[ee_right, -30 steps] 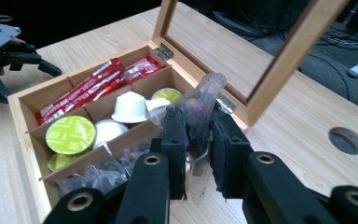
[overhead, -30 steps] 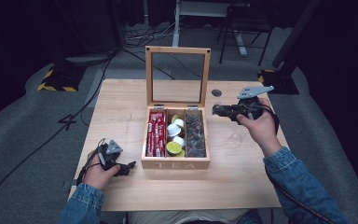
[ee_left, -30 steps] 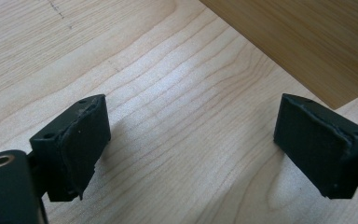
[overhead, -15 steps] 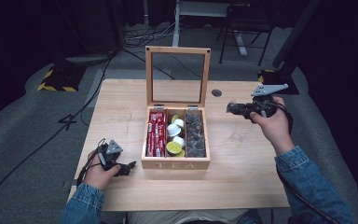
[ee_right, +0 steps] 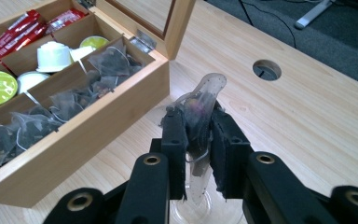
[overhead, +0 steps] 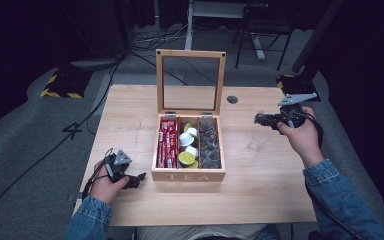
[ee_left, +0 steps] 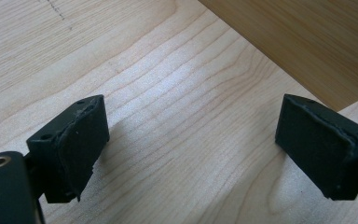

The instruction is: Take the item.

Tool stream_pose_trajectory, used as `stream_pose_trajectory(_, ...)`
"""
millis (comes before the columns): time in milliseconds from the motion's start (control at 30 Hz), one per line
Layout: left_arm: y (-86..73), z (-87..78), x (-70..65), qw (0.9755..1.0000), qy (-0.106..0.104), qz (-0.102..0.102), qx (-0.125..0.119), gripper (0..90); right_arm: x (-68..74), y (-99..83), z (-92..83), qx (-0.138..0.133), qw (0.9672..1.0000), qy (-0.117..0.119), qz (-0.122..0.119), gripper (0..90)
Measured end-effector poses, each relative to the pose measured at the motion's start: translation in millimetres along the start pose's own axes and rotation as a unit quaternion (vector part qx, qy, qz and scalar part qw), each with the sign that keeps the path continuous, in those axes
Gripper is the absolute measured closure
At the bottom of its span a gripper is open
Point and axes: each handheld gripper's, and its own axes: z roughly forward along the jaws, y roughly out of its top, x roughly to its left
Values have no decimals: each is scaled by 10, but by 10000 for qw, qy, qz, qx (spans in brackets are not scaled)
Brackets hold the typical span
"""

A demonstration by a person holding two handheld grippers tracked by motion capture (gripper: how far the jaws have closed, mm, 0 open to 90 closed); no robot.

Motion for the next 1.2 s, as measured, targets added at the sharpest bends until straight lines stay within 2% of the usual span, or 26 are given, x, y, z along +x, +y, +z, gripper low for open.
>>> stream_pose_trajectory(267, 0, 0, 0, 10000, -1, -2, 0, 100, -45, -134, 49, 243, 9997, -66, 68, 765)
stream_pose_trajectory(467, 0, 0, 0, 10000, -1, 0, 0, 100, -39, -262, 147, 437, 9989, 34, 163, 765)
stream_pose_trajectory(967, 0, 0, 0, 10000, -1, -1, 0, 100, -80, -290, 287, 900, 9958, 12, 168, 760)
stream_pose_trajectory(1033, 0, 0, 0, 10000, -1, 0, -1, 100, -84, -292, 298, 930, 9955, 24, 193, 743)
stream_pose_trajectory(1200, 0, 0, 0, 10000, 0, 0, -1, 100, -74, -293, 288, 838, 9960, 19, 300, 617)
